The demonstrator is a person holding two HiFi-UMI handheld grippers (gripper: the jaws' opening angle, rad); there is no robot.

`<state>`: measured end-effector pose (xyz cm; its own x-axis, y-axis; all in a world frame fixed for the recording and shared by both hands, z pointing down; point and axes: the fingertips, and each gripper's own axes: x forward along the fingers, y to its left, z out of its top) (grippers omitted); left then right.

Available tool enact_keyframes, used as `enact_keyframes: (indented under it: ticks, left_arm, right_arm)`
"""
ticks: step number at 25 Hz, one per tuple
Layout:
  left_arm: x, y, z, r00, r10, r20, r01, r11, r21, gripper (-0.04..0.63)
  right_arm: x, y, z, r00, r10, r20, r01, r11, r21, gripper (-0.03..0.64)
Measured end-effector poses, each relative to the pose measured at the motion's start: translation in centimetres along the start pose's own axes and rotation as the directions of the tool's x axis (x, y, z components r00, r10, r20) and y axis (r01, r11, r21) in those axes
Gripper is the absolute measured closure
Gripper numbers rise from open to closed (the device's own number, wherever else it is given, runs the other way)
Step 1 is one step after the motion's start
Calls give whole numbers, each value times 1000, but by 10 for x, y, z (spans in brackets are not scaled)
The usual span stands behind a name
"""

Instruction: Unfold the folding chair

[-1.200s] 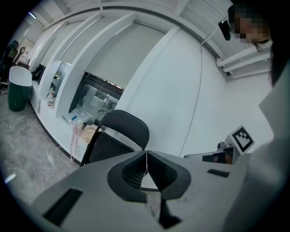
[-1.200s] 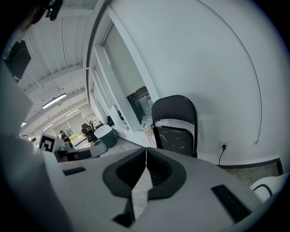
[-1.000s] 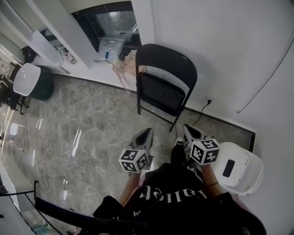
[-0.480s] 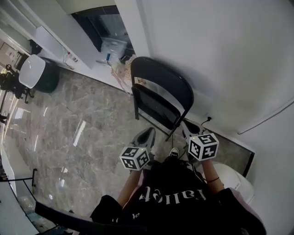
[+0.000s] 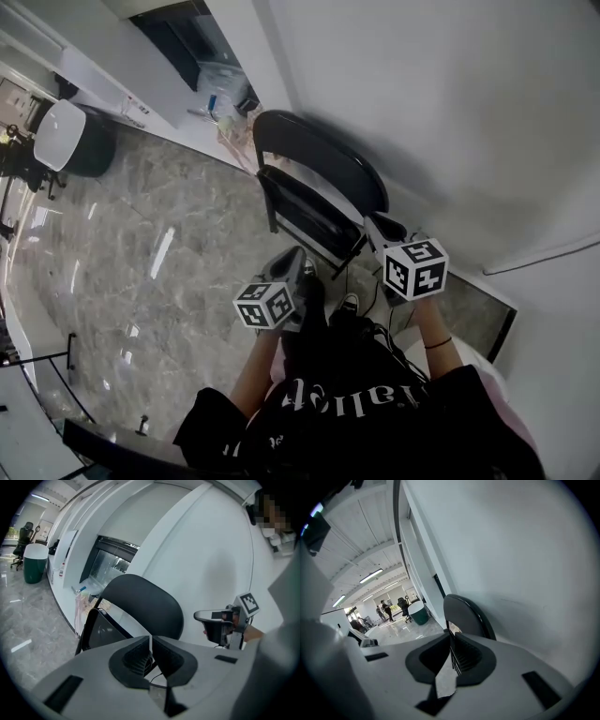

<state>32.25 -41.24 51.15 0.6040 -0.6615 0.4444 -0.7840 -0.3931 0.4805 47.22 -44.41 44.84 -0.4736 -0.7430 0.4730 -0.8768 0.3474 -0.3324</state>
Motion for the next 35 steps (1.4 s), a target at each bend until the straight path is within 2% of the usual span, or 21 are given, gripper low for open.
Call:
enact_keyframes:
  ticks: [5,8,13,16,18,21,24,29,33,35]
  left_arm:
    - [37,19,14,1000,-20,-17,19,999,-46,591]
    - [57,33,18,998,-37,-44,34,997,-69,583]
    - [86,54,19,990,-98,-100,83,986,-144,460]
    - [102,63,15,982,-139,-126,108,968,-226,422]
    - [114,66,11,975,-173,-137,129,950,-283,402]
    - [132,72,10,967,-221,-128,159,913,-375,356]
    - [149,88,14,968,-223,-115,148,880,-452,332]
    - [172,120,-1,970,-187,-154,84,855,-512,316]
    - [188,125,-15,958,-227,-174,94,824,-559,314]
    - [198,123,-20,953,-244,-180,97,809,-579,315]
  right_arm:
    - [20,-8,36,1000,9,15,-9,999,-35,588]
    - [35,-13,59,1000,-7,-1,7,995,-97,535]
    - [73,-17,83,996,-18,-89,-2,976,-219,435]
    - [96,-23,89,984,-76,-163,16,939,-343,417]
    - [109,-26,95,976,-101,-192,19,921,-389,417]
    - [127,-24,97,962,-66,-266,-34,934,-355,417]
    - [141,-26,97,946,-47,-320,-59,947,-316,417]
    - [156,-27,92,920,-20,-392,-92,960,-264,418]
    - [167,-26,88,896,1,-445,-130,957,-261,419]
    - [172,-25,82,871,17,-492,-164,952,-258,419]
